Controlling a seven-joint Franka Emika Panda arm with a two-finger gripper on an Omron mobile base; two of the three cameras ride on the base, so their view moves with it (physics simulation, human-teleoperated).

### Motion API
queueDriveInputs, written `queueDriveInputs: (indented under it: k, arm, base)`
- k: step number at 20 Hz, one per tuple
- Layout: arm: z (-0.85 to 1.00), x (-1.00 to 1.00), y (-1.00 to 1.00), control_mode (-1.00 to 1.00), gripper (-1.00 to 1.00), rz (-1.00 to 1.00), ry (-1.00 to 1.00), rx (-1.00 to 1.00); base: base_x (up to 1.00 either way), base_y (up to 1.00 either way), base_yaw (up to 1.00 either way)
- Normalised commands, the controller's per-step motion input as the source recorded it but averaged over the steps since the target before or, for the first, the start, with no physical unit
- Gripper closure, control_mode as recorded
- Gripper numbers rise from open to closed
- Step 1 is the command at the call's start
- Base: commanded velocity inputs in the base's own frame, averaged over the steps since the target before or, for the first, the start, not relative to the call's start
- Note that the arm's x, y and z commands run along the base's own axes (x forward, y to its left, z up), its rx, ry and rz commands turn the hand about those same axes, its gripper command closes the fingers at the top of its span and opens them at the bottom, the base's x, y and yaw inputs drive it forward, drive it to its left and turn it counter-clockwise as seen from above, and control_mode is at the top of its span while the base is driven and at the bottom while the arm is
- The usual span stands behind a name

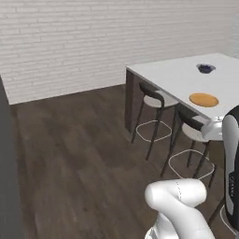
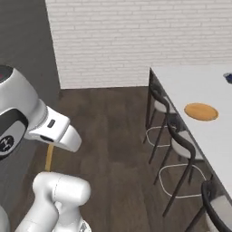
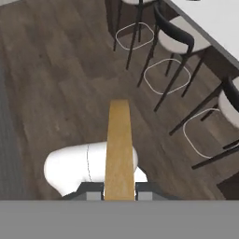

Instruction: Start the toaster. Once the lever pops up, take the bread to the plate on the dining counter.

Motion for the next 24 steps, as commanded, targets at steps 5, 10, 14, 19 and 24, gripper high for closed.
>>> queueDriveInputs:
  k: [5, 10, 14, 19, 24]
  arm:
    - [0.00, 0.00, 0.00, 1.00, 1.00, 0.00, 0.00, 0.00]
    - [0.00, 0.00, 0.00, 1.00, 1.00, 0.00, 0.00, 0.00]
    - [0.00, 0.00, 0.00, 1.00, 1.00, 0.00, 0.00, 0.00]
    - [0.00, 0.00, 0.00, 1.00, 1.00, 0.00, 0.00, 0.00]
    - [0.00, 0.00, 0.00, 1.00, 1.00, 0.00, 0.00, 0.00]
  base:
    - [0.62, 0.00, -0.67]
    - [0.70, 0.10, -0.66]
    - [0.85, 0.40, -0.63]
    - [0.96, 0.68, -0.58]
    - [0.97, 0.83, -0.53]
